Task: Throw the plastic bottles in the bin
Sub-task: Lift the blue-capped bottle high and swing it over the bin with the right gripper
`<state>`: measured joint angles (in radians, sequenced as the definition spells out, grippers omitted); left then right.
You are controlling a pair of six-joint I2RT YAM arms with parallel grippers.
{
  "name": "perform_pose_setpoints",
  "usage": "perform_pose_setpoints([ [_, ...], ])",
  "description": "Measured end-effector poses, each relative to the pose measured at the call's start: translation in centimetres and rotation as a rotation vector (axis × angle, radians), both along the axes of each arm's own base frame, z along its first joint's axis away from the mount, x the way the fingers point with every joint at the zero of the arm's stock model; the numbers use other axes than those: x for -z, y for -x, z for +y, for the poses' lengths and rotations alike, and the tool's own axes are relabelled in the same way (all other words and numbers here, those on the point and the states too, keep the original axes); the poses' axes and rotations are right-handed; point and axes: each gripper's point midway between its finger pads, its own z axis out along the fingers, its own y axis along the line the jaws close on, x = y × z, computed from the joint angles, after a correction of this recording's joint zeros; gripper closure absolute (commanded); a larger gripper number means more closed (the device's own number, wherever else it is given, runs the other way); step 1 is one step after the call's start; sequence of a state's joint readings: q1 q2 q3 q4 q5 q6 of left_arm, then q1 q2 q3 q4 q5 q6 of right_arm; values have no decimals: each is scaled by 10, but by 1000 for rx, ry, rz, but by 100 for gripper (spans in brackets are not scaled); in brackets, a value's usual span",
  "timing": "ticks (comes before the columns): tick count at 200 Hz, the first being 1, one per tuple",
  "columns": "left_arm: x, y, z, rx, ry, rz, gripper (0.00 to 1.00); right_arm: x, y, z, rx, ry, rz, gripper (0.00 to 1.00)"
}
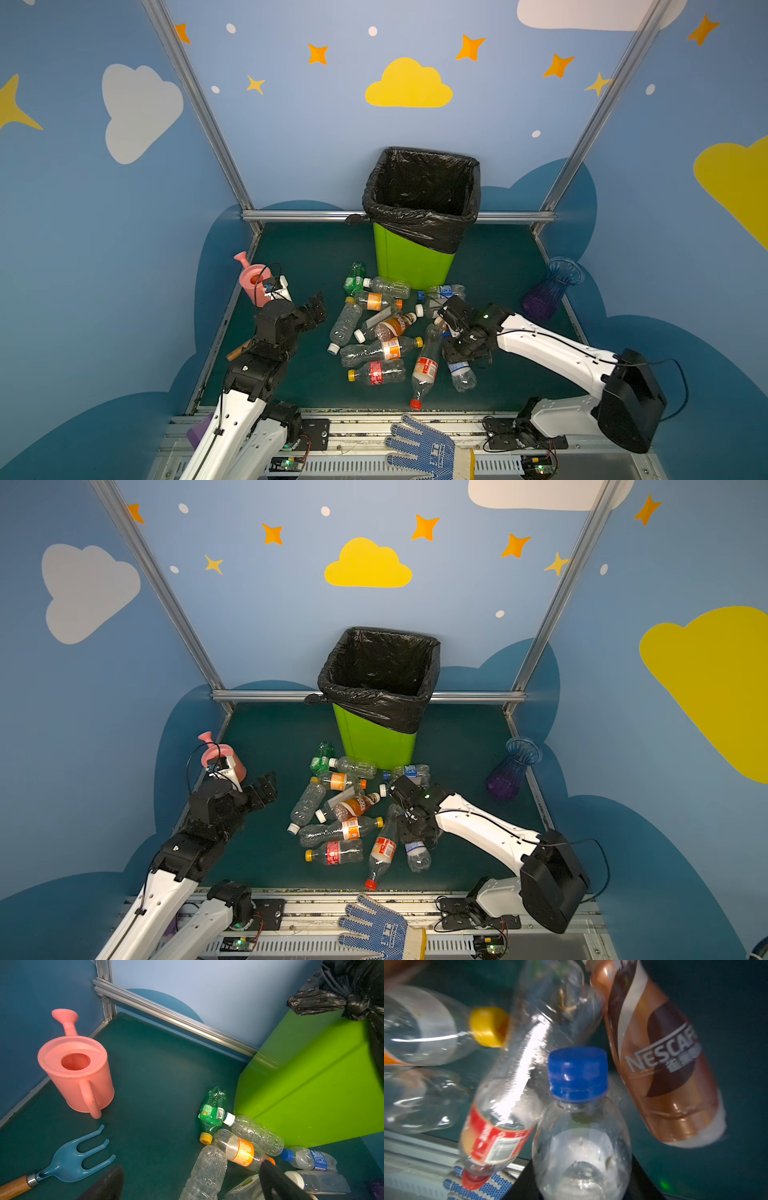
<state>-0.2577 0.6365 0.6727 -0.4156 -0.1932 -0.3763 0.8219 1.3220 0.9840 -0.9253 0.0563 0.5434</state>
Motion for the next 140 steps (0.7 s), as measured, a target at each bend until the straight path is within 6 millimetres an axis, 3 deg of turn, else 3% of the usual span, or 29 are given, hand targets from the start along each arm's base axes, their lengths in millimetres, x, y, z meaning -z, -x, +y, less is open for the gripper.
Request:
perform_pose_setpoints([
  [13,6,-2,0,-4,-2,14,0,-33,-15,2,3,-38,-85,55],
  [29,16,-3,1,-7,-8,43,0,-90,-40,1,17,-96,-230,55],
  [42,26,-4,1,-11,-12,72,0,-149,-61,-7,40,-146,-384,55],
  [67,38,-6,2,-23,-10,103,0,-290,-85,-43,104,-232,-777,55],
  [90,42,-10,2,-28,-3,115,0,-422,-64,-87,163,-331,-1180,55],
  [103,45,-13,1,-28,1,124,0,-478,-41,-108,177,-383,-1364,54],
  [123,50,-15,-1,-21,5,143,0,-548,-9,-134,205,-450,-1588,52],
  [140,52,-16,-3,-20,14,147,0,-583,-7,-134,211,-478,-1681,51],
])
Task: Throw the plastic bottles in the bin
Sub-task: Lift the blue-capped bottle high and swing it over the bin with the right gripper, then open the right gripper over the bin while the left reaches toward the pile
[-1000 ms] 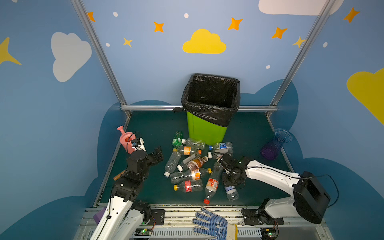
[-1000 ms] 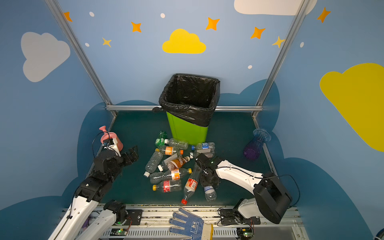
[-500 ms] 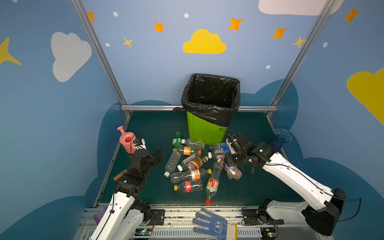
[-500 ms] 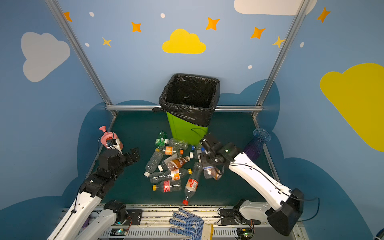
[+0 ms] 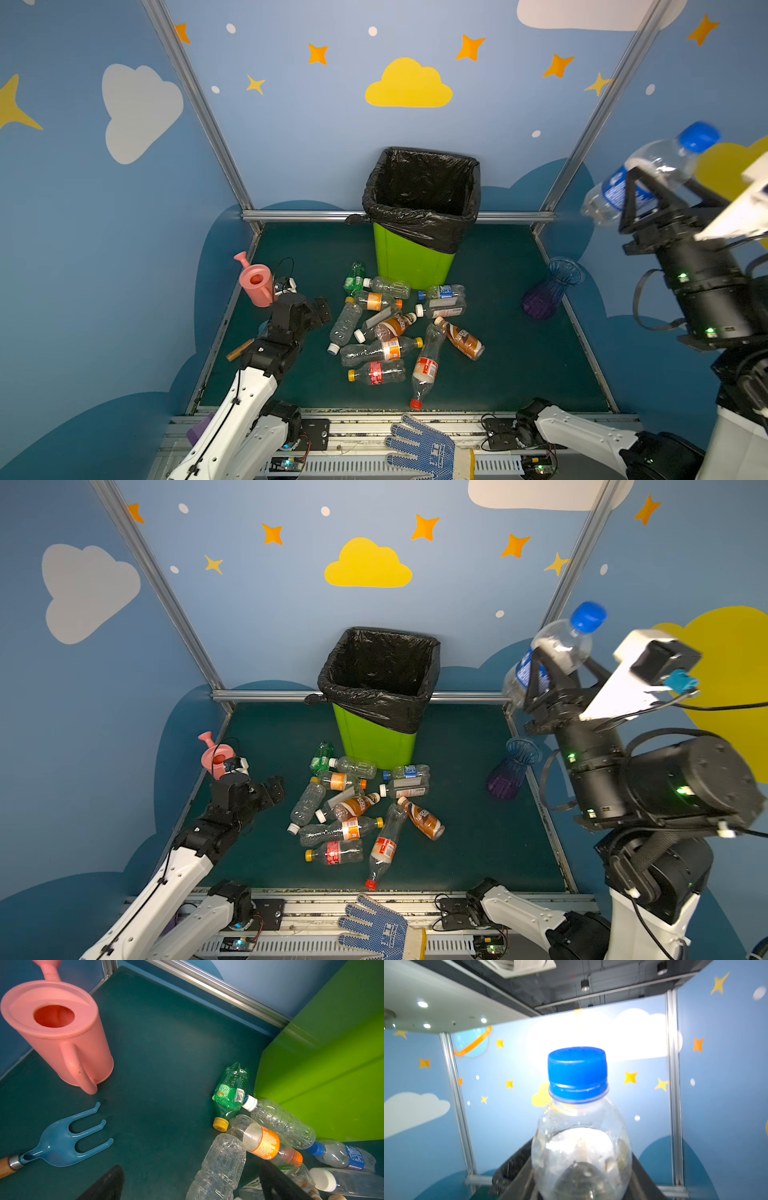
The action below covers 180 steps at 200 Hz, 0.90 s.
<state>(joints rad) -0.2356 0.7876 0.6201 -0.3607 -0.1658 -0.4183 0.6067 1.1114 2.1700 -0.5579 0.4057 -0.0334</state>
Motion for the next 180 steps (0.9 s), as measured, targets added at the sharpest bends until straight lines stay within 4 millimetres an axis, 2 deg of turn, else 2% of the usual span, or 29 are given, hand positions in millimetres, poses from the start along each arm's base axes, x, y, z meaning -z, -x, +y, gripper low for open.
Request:
perform_pose_setpoints([
  [8,0,0,-1,1,5,-2,0,-9,-9,8,-11,-3,-18,51],
  [19,-1,-1,-1,0,11,-6,0,-12,-39,30,-53,6,-4,51],
  [28,-2,-1,-2,0,16,-8,0,-4,-74,54,-104,19,37,50],
  [40,-2,-1,-2,1,23,-10,0,19,-131,97,-196,43,128,43],
  [46,-2,-1,-3,2,25,-11,0,39,-164,119,-233,63,196,38],
  [51,-3,-1,-3,2,26,-12,0,53,-184,133,-255,76,240,28],
  [57,-3,0,-2,2,26,-13,0,81,-217,153,-280,91,313,19],
  [68,-5,1,-2,1,26,-19,0,138,-264,178,-298,126,449,13],
  [77,-8,2,-1,-1,26,-28,0,178,-285,187,-303,141,554,10],
  [85,-10,3,0,-4,25,-35,0,207,-296,187,-297,156,633,10],
  [92,-11,4,0,-5,25,-41,0,218,-299,184,-289,157,664,9],
  [101,-12,4,1,-6,25,-45,0,219,-293,174,-278,149,673,8],
  [110,-12,4,1,-7,24,-44,0,210,-273,160,-268,137,664,7],
  [114,-12,4,1,-8,24,-43,0,200,-261,151,-262,126,646,7],
  [121,-11,5,1,-8,23,-39,0,172,-236,137,-254,104,584,7],
  [130,-10,5,1,-8,22,-35,0,124,-200,116,-246,67,457,7],
  [139,-9,6,1,-7,20,-31,0,69,-152,95,-248,24,296,7],
  [152,-8,6,1,-7,19,-26,0,13,-89,66,-246,-27,110,7],
  [168,-8,7,0,3,23,-22,0,-28,-26,37,-239,-73,-62,6],
  [180,-7,7,-2,15,26,-19,0,-40,-4,26,-227,-89,-120,6],
])
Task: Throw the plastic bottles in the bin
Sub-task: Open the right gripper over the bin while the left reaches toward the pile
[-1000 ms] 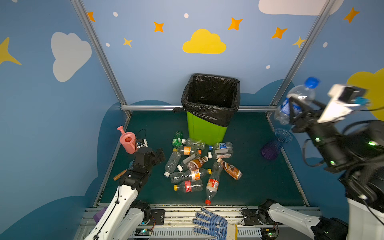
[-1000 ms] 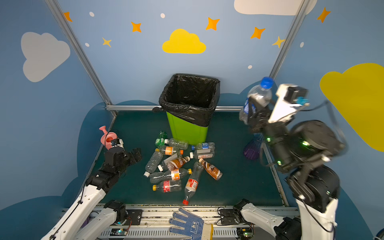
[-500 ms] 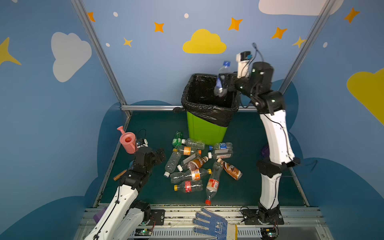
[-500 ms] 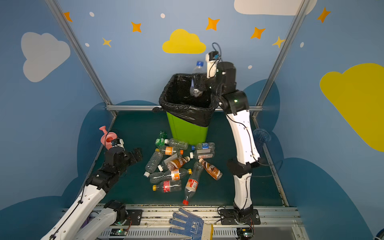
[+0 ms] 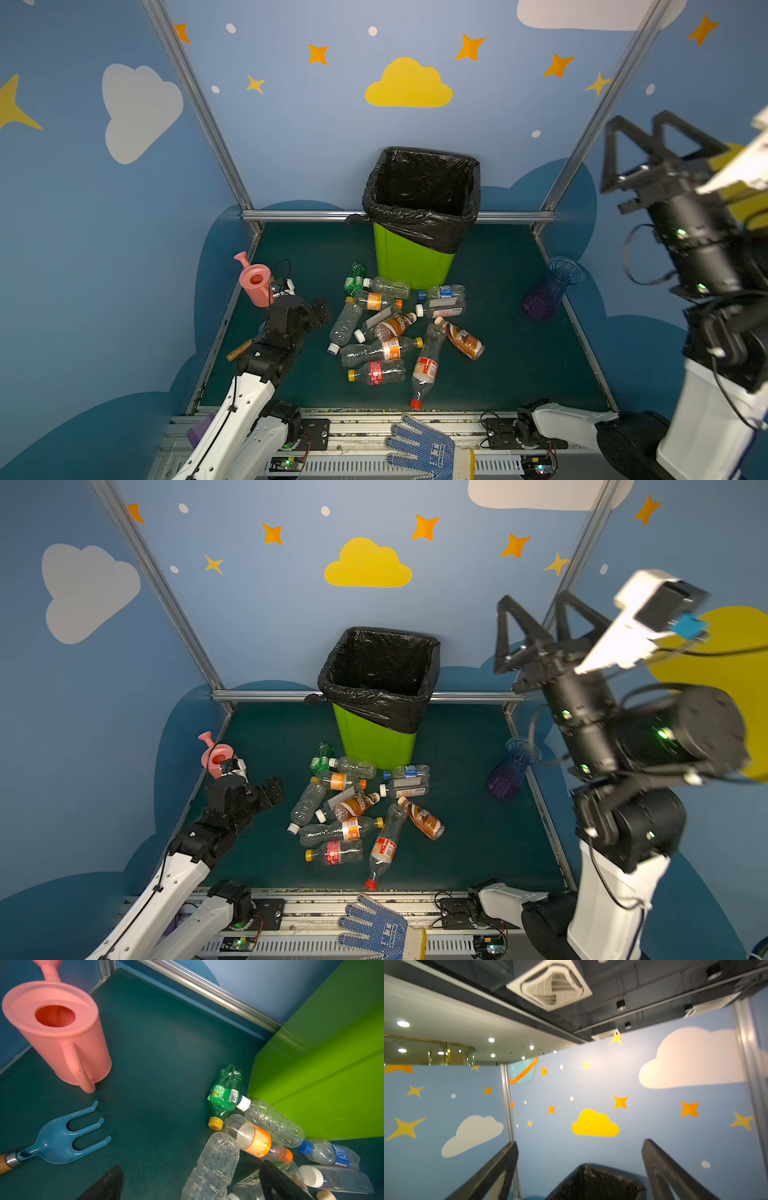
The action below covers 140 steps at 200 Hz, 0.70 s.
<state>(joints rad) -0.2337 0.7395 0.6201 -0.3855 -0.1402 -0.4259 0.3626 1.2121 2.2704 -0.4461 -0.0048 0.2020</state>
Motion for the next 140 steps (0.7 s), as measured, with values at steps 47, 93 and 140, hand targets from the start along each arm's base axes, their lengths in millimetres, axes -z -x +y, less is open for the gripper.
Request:
perform_pose_setpoints([
  [47,12,3,-16,94,14,54,0,103,-101,16,47,66,305,5],
  [93,11,7,-49,253,-36,90,0,292,-168,2,104,77,784,5],
  [140,8,9,-87,389,-114,96,0,386,-130,-13,103,-29,967,5],
])
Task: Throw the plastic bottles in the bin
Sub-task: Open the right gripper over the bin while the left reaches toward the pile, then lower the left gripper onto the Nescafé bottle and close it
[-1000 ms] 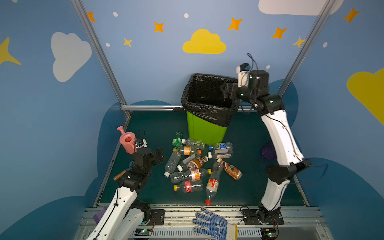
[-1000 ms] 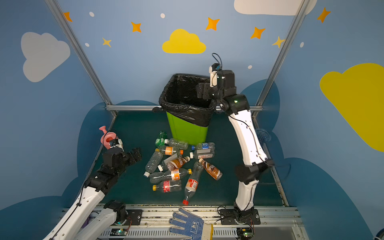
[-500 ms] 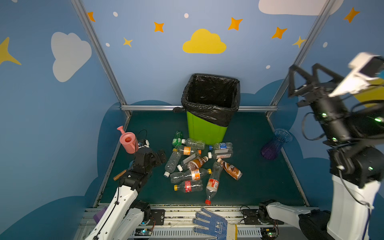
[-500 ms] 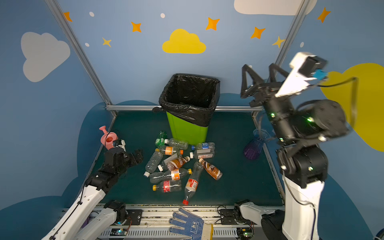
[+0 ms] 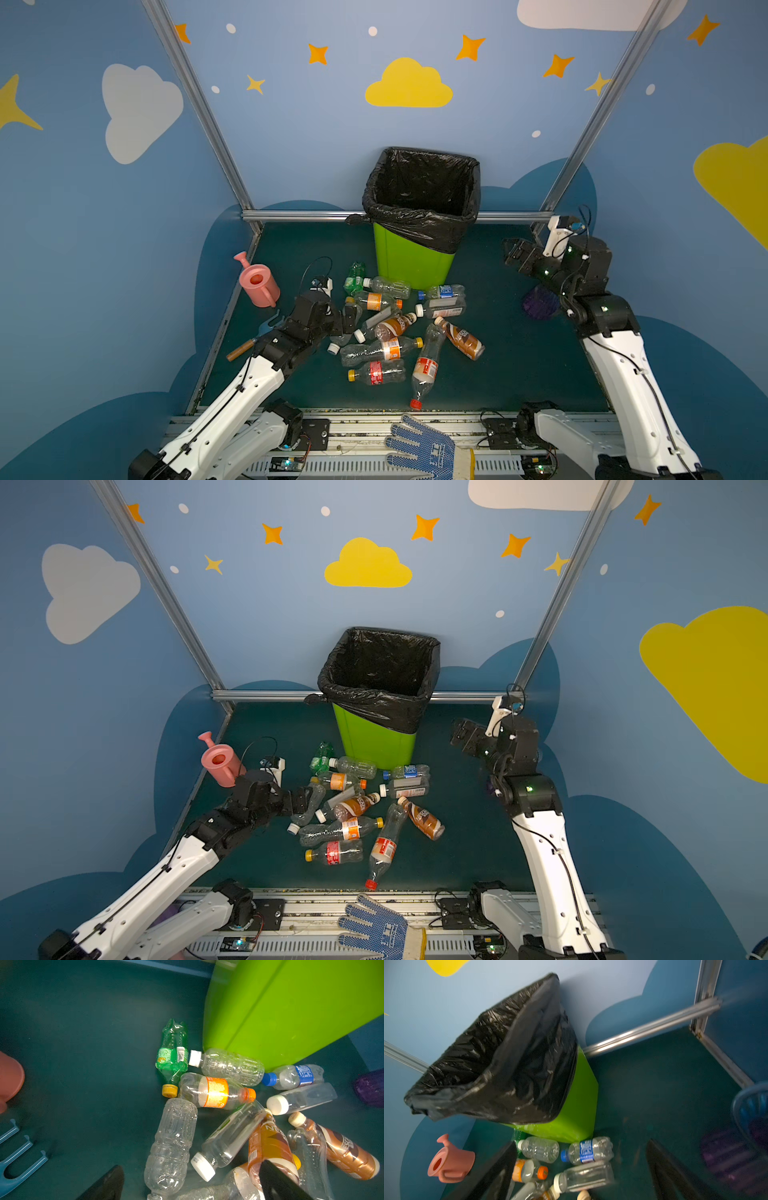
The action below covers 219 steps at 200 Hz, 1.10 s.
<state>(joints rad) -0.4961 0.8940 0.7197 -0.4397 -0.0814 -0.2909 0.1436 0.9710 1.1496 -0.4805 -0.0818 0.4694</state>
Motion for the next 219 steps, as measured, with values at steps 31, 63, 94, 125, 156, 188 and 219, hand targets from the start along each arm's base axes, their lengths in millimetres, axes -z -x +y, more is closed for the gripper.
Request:
perform_pose_setpoints([
  [31,-3,0,-20,68,-55,-4,0,80,20,5,-16,-49,167,6],
  [63,-2,-4,-31,97,-90,0,0,163,48,12,-38,-95,376,6],
  [94,3,-6,-34,100,-101,11,0,207,75,25,-66,-145,495,6],
  [125,-1,-8,-42,122,-106,5,0,228,92,44,-104,-163,578,6],
  [156,-10,-10,-57,172,-120,-7,0,237,94,49,-77,-199,616,6],
  [188,-10,-8,-85,275,-192,22,0,239,92,43,-28,-201,616,5],
  [219,1,-2,-113,381,-292,84,1,234,88,33,14,-194,581,4],
])
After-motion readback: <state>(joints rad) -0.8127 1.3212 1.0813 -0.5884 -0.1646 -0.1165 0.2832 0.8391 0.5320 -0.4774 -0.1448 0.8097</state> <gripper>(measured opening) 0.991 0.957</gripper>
